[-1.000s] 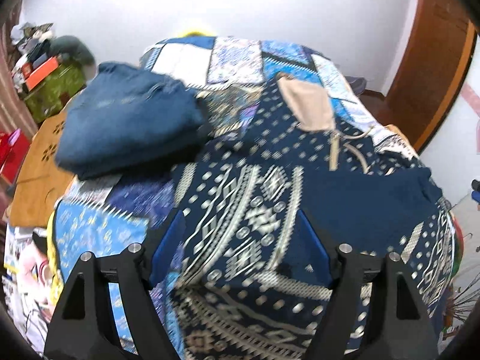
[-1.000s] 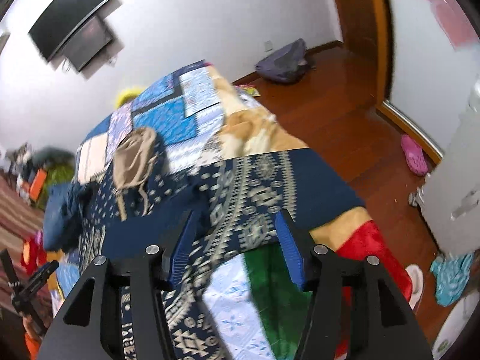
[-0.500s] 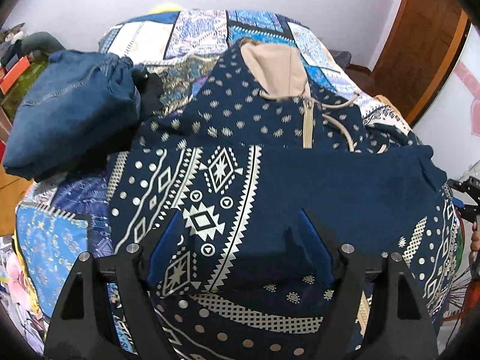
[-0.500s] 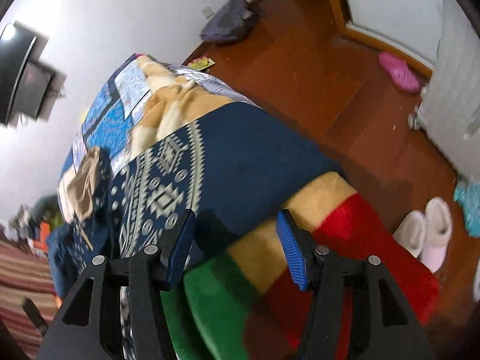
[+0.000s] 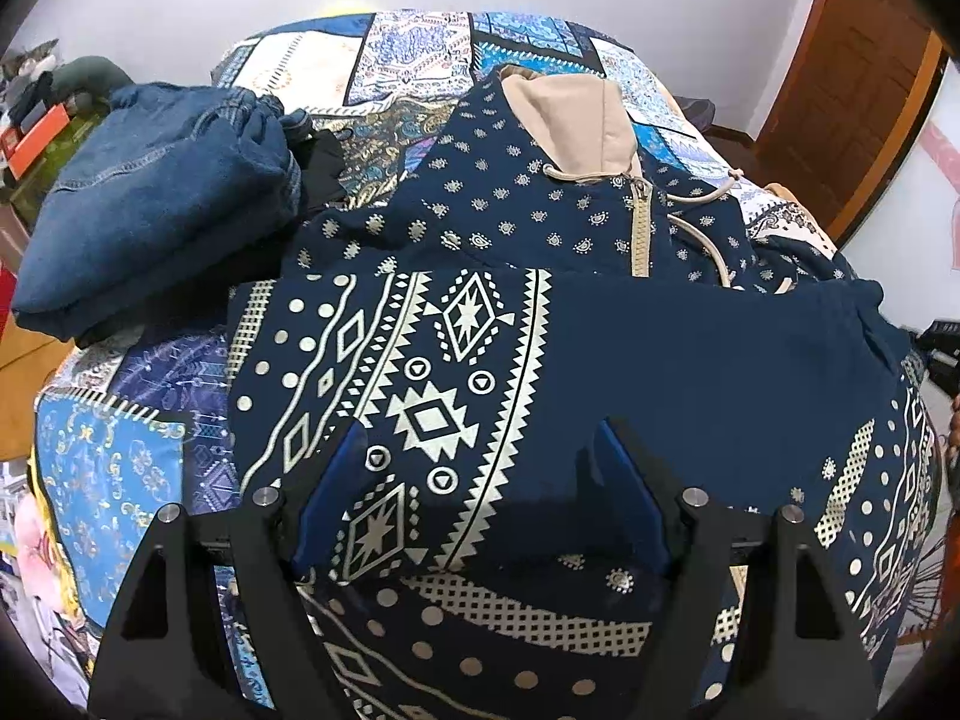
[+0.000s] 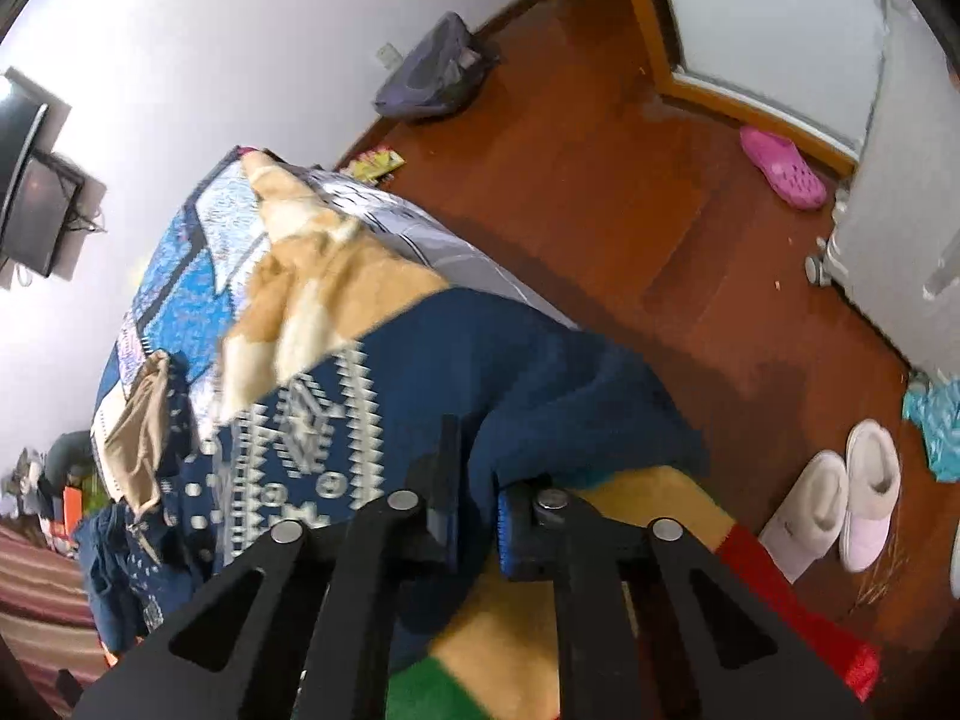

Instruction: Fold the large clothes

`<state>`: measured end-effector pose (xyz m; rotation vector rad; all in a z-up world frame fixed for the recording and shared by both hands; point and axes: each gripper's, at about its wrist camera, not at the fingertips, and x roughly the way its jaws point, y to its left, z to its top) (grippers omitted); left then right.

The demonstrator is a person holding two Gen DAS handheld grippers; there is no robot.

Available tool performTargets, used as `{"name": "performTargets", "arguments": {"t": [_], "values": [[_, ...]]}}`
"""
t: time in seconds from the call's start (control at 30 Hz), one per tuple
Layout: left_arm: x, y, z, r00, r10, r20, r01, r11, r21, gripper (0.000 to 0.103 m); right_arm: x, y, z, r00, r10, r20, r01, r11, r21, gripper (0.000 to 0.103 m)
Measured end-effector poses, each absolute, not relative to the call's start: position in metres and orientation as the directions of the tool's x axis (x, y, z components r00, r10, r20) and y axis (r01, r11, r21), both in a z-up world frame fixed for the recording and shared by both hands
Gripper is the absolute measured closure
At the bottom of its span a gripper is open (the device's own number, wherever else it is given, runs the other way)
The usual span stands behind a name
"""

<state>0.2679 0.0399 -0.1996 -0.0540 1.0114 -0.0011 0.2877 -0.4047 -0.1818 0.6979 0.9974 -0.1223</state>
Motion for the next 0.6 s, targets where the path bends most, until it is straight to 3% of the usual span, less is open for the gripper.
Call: {"name": "performTargets", "arguments": {"t": [0.2,0.37,0.6], "values": [[0.26,0.042,-0.19,0.555,-0.024,-0.832,-0.018,0.999,-0.041,0.026,0.279,-0.365,-0.111,0.657,0.196,-0.728,0.232,0.866,0.443,0.097],[0.252,0.044,-0.18,0.578,-0.032,-0.816,-0.015,0.999,-0.05,0.026,0.271,-0.311,-0.051,0.719,0.288,-0.633,0.028,0.897,0.44,0.097],[0.24,0.05,-0.175,0.588,-0.03,-0.808,-0.021,0.998,-0.052,0.026,0.268,-0.227,-0.058,0.652,0.418,-0.633,-0.153,0.89,0.43,0.097]]}}
